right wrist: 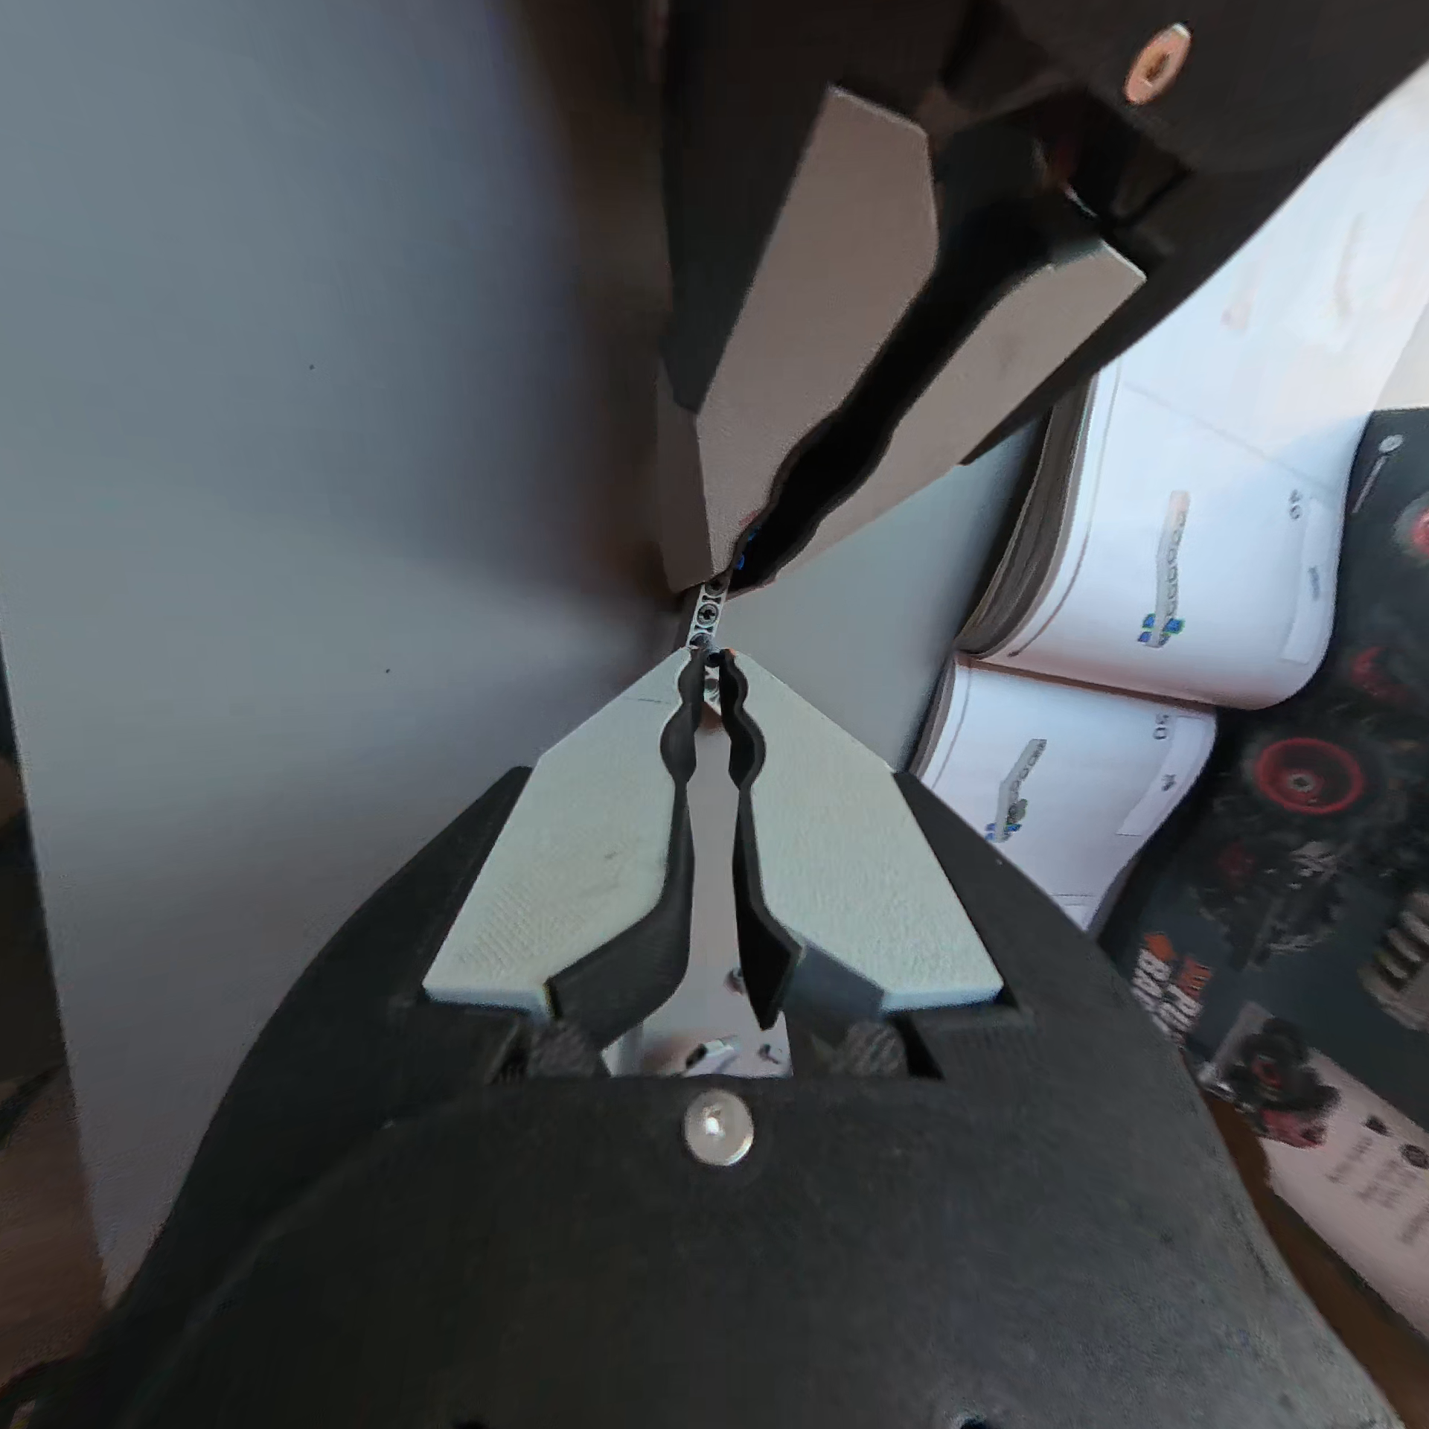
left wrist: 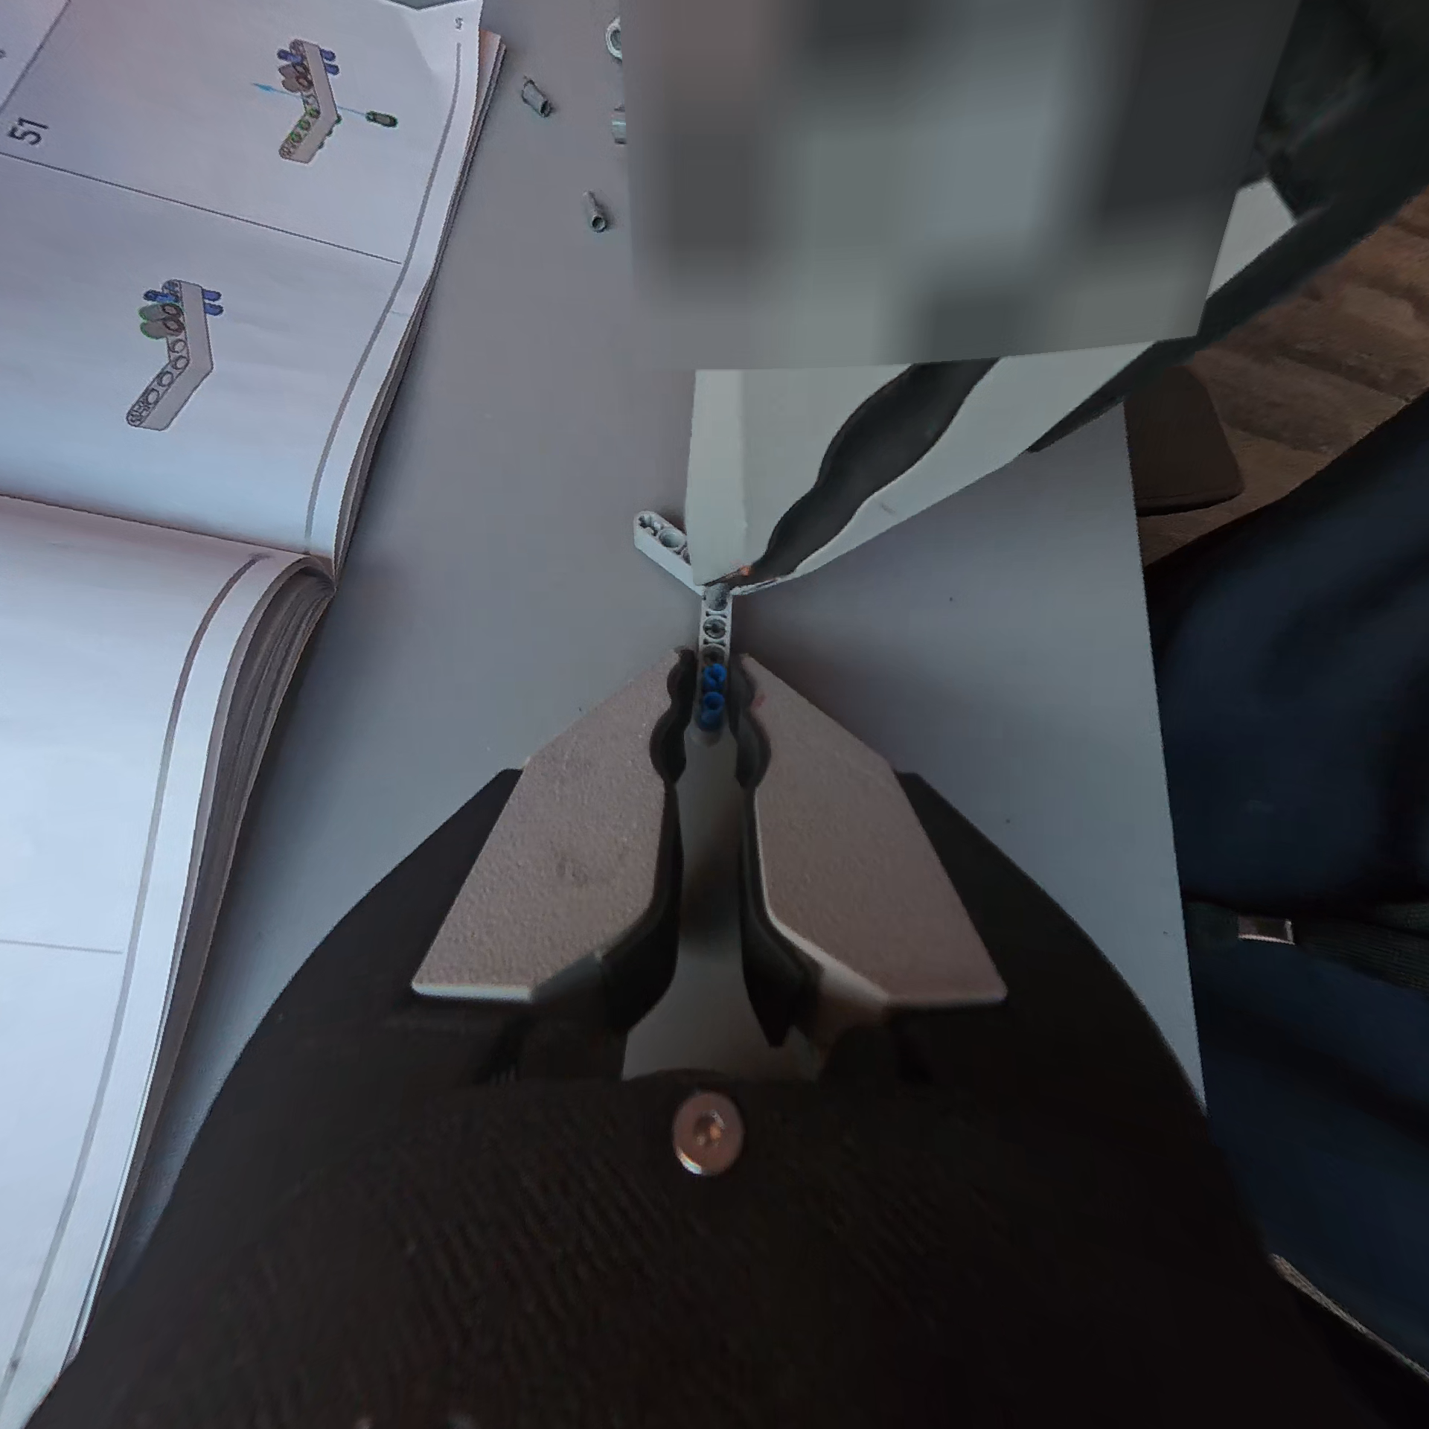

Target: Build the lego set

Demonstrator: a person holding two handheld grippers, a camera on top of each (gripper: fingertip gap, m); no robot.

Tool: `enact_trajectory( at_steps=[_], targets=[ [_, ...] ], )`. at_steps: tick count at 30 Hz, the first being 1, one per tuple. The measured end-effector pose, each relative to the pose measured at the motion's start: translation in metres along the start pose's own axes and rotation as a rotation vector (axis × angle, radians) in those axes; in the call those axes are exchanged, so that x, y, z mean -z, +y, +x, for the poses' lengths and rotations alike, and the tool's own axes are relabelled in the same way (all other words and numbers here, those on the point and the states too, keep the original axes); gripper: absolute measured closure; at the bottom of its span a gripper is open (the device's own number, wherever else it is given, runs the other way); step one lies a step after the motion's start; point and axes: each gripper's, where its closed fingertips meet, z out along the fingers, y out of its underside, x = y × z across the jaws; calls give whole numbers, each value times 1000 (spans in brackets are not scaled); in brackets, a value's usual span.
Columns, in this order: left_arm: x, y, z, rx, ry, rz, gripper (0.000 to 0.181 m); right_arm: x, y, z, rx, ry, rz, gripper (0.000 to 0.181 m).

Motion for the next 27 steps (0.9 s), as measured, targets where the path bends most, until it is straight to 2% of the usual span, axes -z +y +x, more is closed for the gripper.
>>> enact_trajectory(
  at_steps=[1, 14, 19, 27],
  targets=[
    [0, 0, 0, 3, 3, 0, 177, 0, 0, 0, 22, 16, -10, 180],
    [0, 1, 2, -10, 13, -3, 177, 1, 0, -6, 200, 0, 9, 181],
    [0, 1, 3, -8, 15, -4, 177, -3, 7, -5, 251, 17, -40, 181],
    [-1, 0, 1, 5, 9, 1, 177, -2, 7, -5, 221, 24, -20, 181]
  ],
)
